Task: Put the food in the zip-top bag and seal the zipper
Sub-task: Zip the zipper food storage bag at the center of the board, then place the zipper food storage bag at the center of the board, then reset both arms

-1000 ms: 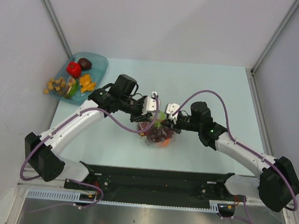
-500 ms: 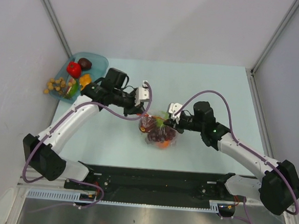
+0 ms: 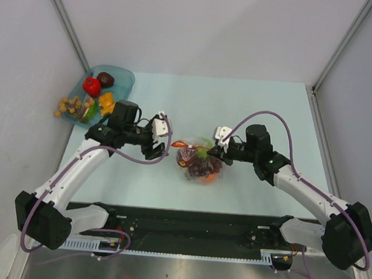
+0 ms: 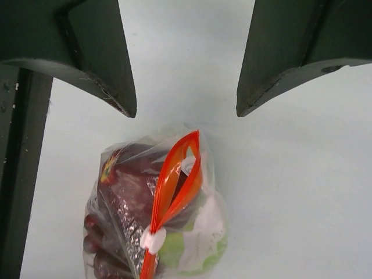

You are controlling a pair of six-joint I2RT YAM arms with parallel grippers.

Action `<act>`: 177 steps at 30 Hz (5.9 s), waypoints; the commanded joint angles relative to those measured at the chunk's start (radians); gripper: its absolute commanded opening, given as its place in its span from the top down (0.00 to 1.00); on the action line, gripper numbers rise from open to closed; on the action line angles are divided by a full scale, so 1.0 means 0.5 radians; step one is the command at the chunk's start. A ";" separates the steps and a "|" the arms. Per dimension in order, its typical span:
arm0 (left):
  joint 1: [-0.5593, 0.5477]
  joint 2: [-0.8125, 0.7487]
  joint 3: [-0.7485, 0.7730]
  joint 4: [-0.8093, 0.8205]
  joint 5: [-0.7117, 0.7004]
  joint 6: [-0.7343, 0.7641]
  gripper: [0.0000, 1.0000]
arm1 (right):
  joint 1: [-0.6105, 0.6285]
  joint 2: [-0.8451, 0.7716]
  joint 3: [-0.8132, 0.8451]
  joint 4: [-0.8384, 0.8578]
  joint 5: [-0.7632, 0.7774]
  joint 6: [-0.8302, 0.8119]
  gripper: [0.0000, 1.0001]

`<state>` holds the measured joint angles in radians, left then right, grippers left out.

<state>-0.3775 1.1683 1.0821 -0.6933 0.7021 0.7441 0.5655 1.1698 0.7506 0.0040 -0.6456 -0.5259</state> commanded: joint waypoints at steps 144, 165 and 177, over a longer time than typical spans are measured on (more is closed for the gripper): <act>-0.524 0.008 -0.691 0.387 -0.453 0.058 0.95 | 0.093 0.269 0.082 -1.189 -0.022 -0.982 0.41; 0.196 0.194 0.621 0.080 -0.089 -1.218 0.00 | -0.765 -0.355 0.480 -0.649 0.080 0.363 0.00; 0.746 0.823 1.128 -0.190 -0.386 -1.455 0.00 | -1.526 0.262 0.846 -0.680 0.024 0.901 0.00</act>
<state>-0.0711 1.5600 1.6627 -0.7338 0.5484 0.0624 -0.1429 1.2663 1.1393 -0.3084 -0.6346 -0.1562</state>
